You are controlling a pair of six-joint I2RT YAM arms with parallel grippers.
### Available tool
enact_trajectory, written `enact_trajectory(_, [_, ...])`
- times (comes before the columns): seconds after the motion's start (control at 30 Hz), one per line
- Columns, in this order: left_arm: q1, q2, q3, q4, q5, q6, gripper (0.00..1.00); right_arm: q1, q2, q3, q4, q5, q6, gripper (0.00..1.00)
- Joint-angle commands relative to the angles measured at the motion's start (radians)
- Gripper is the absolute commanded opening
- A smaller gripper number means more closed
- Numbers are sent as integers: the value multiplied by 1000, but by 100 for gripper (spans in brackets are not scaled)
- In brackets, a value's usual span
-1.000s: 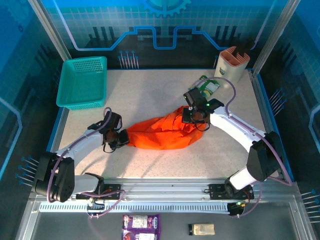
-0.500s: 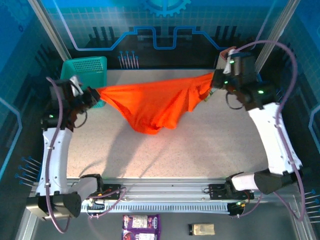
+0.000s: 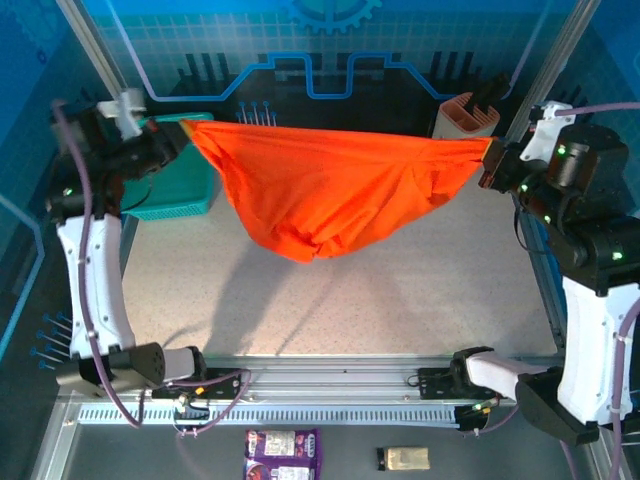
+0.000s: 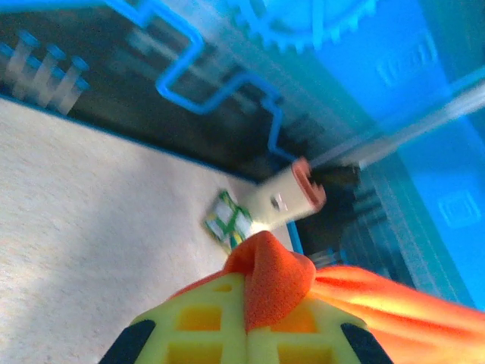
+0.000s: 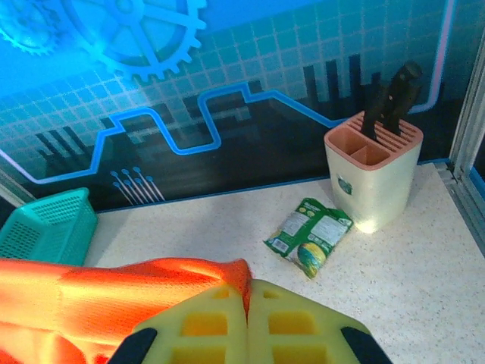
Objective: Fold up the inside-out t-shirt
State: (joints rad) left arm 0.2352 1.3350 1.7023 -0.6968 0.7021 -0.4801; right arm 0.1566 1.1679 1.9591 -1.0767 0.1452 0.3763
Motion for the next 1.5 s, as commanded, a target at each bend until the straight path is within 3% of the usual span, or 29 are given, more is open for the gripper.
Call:
enact_trajectory(0.0, [-121,115,-33,-114,-79,106,0,-31,58,-139,19,16,-1,0])
enact_trajectory(0.13, [-210,249,-179,-76,-153,141,2,-58,101,-387,116,-3,20,0])
enact_trajectory(0.2, [-244,315,-227,-35,-198,147,10,-83,127,-498,171,-14,32,0])
enact_trajectory(0.3, [-274,316,-310,73,-239,127,32,-122,160,-605,234,-30,38,0])
enact_trajectory(0.4, [-287,299,-361,95,-224,116,39,-149,173,-659,275,-50,37,0])
enact_trajectory(0.53, [-347,246,-487,112,-257,118,41,-165,179,-685,291,-66,32,0])
enact_trajectory(0.67, [-462,247,-572,148,-354,102,41,-165,182,-695,293,-75,25,0])
enact_trajectory(0.87, [-591,408,-445,111,-489,204,41,-165,179,-707,287,-81,13,0])
enact_trajectory(1.17, [-616,625,-211,-60,-672,338,41,-170,162,-722,280,-76,9,0])
enact_trajectory(1.47, [-632,688,-193,-84,-600,342,34,-171,160,-717,277,-71,10,0])
